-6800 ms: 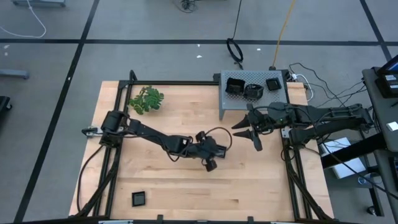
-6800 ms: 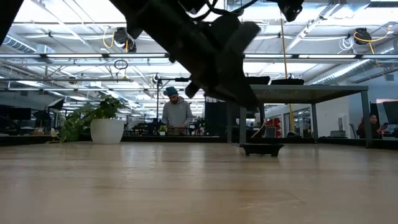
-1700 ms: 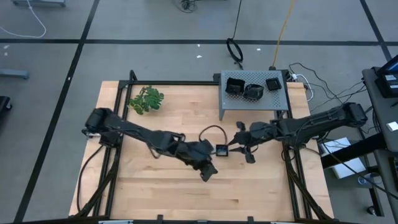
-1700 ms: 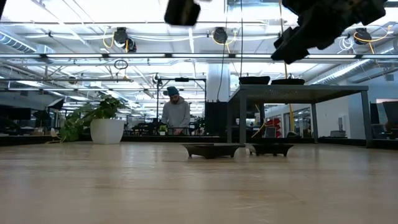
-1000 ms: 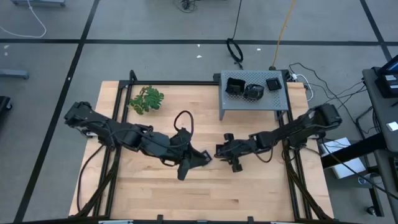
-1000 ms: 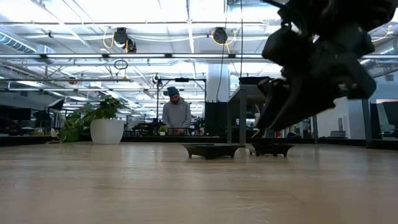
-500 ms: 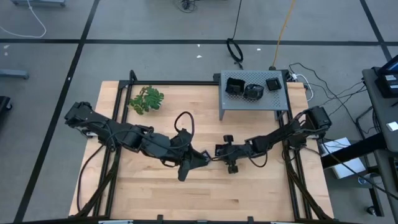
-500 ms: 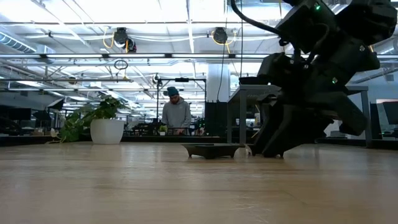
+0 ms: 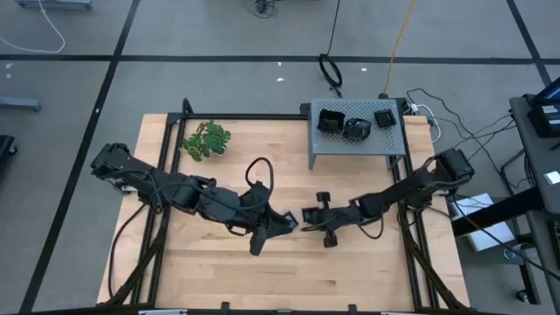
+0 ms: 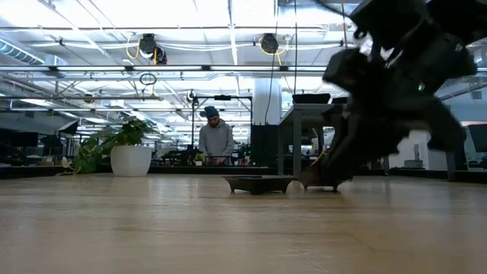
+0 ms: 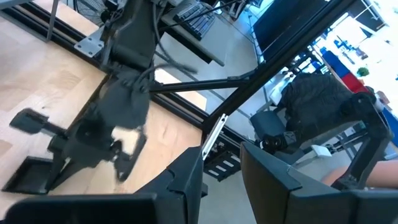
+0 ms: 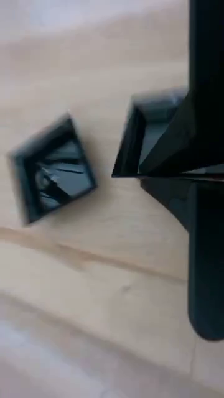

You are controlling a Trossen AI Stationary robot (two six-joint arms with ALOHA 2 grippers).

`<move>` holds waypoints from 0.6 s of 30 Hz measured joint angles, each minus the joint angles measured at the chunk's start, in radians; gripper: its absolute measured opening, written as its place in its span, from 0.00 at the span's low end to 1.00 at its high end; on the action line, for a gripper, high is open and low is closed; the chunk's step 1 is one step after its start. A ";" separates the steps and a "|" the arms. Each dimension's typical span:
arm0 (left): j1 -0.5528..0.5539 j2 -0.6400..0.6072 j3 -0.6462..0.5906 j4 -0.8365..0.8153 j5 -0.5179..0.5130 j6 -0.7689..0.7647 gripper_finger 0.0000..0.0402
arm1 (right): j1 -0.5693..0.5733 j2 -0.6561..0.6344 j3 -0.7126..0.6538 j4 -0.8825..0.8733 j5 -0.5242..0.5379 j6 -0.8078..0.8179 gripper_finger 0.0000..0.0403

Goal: Pick & Place Mini shaped plates
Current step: Stack the square plate on top of the square plates on the shelf

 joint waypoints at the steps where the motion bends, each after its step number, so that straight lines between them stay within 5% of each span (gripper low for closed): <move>1: 0.000 0.000 0.000 0.000 0.000 0.000 0.28 | 0.005 -0.024 -0.001 0.000 0.007 0.000 0.02; 18: 0.007 0.000 0.000 0.002 0.001 0.013 0.28 | -0.035 -0.664 0.003 -0.119 0.060 -0.099 0.01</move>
